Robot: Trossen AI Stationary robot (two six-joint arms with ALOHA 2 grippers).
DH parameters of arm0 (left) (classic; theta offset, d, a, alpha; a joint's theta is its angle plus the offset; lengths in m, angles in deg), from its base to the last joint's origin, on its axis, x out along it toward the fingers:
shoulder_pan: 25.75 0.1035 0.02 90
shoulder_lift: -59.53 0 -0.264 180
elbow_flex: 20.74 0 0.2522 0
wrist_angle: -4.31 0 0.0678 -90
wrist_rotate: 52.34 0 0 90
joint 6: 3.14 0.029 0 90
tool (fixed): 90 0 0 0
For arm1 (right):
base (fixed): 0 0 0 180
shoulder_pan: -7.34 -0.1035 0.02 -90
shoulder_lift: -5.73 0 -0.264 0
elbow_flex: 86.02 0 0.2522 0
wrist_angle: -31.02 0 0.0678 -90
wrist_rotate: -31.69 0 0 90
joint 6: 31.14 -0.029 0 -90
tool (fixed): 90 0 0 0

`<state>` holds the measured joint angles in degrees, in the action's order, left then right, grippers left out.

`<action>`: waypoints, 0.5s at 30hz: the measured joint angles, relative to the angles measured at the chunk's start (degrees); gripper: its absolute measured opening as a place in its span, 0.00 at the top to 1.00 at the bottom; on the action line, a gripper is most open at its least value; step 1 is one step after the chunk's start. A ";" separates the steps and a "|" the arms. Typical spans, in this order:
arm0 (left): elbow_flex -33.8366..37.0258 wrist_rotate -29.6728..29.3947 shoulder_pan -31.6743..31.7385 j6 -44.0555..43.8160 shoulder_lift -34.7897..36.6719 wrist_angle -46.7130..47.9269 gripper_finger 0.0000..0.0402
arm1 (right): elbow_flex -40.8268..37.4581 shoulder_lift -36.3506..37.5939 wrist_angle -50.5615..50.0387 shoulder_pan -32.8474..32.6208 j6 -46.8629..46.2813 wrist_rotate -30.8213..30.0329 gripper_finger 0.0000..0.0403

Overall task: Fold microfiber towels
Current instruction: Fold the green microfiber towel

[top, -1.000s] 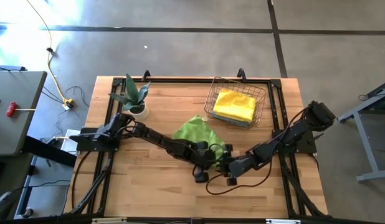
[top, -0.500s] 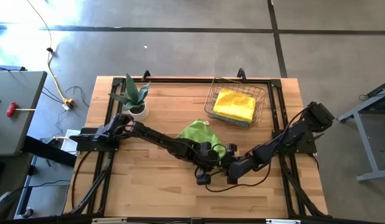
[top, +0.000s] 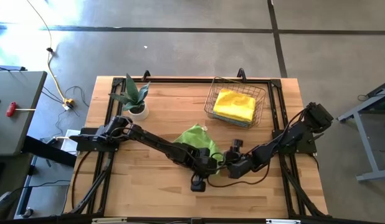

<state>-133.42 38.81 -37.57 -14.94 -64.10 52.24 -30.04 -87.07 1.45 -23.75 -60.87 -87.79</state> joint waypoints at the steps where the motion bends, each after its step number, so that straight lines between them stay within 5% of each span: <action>1: 0.00 -0.08 0.00 -0.02 -0.01 -0.02 0.99 | 0.00 0.00 0.01 -0.14 0.05 0.17 0.55; 12: 0.02 -0.32 0.97 -1.53 0.51 0.83 0.99 | 0.00 0.00 0.33 -2.58 0.17 3.36 0.96; 15: 0.01 -0.39 1.00 -1.55 1.79 1.34 0.99 | 0.01 0.33 0.32 -3.25 -0.12 4.44 0.98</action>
<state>-133.40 38.42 -36.57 -16.49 -62.31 53.59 -30.03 -86.74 1.77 -27.01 -60.99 -83.36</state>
